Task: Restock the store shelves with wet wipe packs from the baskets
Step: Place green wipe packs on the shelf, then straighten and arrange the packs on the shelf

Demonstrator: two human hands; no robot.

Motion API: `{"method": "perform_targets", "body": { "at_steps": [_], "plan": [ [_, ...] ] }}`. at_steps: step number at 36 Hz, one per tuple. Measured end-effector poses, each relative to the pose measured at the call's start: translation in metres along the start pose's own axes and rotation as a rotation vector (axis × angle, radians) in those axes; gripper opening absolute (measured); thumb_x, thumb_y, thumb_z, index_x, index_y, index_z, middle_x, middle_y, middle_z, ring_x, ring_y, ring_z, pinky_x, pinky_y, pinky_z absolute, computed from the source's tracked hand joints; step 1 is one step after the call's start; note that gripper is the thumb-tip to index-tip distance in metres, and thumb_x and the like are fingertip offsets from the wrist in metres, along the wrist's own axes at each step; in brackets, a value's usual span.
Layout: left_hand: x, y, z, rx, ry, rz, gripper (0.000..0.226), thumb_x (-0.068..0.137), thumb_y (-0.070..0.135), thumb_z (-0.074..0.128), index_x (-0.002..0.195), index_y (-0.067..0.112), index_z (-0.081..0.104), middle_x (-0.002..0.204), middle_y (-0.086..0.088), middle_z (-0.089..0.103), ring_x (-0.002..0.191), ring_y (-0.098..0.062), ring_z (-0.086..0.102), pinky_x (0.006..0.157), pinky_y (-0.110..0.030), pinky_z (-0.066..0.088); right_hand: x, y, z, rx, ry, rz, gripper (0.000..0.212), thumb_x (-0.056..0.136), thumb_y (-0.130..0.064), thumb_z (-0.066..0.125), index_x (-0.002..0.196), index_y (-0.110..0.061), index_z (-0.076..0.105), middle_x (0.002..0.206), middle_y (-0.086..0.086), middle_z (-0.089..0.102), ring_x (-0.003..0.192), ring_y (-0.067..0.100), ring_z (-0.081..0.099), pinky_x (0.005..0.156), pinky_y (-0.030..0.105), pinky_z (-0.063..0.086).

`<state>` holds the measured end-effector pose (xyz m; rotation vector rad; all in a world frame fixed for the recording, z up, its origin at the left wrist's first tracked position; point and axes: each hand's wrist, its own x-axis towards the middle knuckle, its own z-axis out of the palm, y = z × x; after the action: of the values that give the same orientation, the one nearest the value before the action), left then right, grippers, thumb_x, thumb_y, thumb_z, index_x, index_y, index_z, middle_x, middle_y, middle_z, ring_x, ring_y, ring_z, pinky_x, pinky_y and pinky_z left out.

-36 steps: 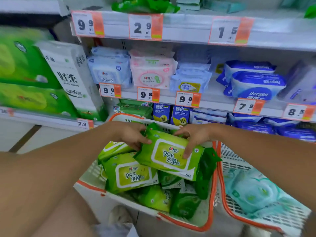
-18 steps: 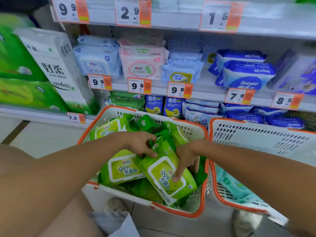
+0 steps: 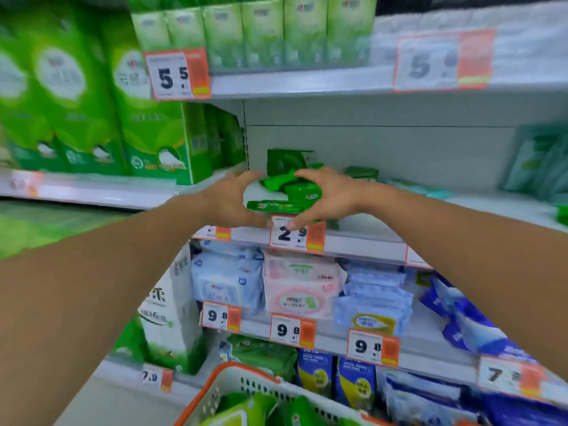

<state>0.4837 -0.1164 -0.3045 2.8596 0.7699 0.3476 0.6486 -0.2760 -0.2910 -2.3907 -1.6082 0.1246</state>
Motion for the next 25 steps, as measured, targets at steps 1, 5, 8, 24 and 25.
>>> {"method": "perform_targets", "body": {
  "at_steps": [1, 5, 8, 24, 25],
  "plan": [
    [0.004, 0.0, 0.003, -0.091, -0.047, -0.025, 0.107, 0.071, 0.061, 0.078, 0.156, 0.036, 0.018, 0.161, -0.006, 0.026, 0.144, -0.027, 0.033, 0.114, -0.034, 0.033, 0.007, 0.001, 0.0, -0.014, -0.118, 0.045, 0.121, 0.058, -0.078, 0.076, 0.157, -0.035, 0.02, 0.164, 0.0, 0.019, 0.15, 0.023, 0.022, 0.123, 0.041, 0.022],
    [0.023, 0.01, 0.014, -0.119, -0.103, 0.032, 0.066, 0.09, 0.052, 0.064, 0.147, 0.029, 0.042, 0.138, -0.001, 0.054, 0.117, -0.018, 0.052, 0.092, -0.021, 0.037, 0.03, 0.008, -0.001, -0.022, -0.159, 0.148, 0.078, 0.079, -0.067, 0.068, 0.145, -0.03, 0.049, 0.152, -0.002, 0.043, 0.14, 0.023, 0.04, 0.117, 0.039, 0.033],
    [0.039, 0.017, 0.019, -0.224, 0.009, 0.015, 0.053, 0.094, 0.038, 0.065, 0.141, 0.02, 0.051, 0.124, -0.007, 0.061, 0.098, -0.02, 0.055, 0.08, -0.02, 0.037, 0.047, 0.033, 0.002, 0.14, 0.037, 0.216, 0.048, 0.085, -0.045, 0.074, 0.123, -0.019, 0.065, 0.113, 0.002, 0.067, 0.112, 0.025, 0.063, 0.095, 0.033, 0.051],
    [0.022, 0.028, -0.002, -1.004, 0.359, -0.186, 0.018, 0.089, 0.035, 0.073, 0.089, 0.019, 0.066, 0.085, -0.006, 0.063, 0.065, -0.013, 0.049, 0.053, -0.023, 0.047, -0.022, 0.067, -0.025, 1.157, 0.294, 0.164, 0.031, 0.085, 0.0, 0.071, 0.116, -0.002, 0.067, 0.1, 0.01, 0.076, 0.078, 0.019, 0.075, 0.076, 0.036, 0.062],
    [0.011, 0.029, -0.004, -0.983, 0.33, -0.177, 0.019, 0.089, 0.035, 0.073, 0.093, 0.017, 0.067, 0.091, -0.009, 0.066, 0.066, -0.014, 0.052, 0.05, -0.022, 0.048, -0.035, 0.067, -0.029, 1.165, 0.259, 0.133, 0.031, 0.087, 0.002, 0.067, 0.117, -0.005, 0.066, 0.104, 0.01, 0.076, 0.084, 0.019, 0.075, 0.078, 0.034, 0.062]
  ]
}}
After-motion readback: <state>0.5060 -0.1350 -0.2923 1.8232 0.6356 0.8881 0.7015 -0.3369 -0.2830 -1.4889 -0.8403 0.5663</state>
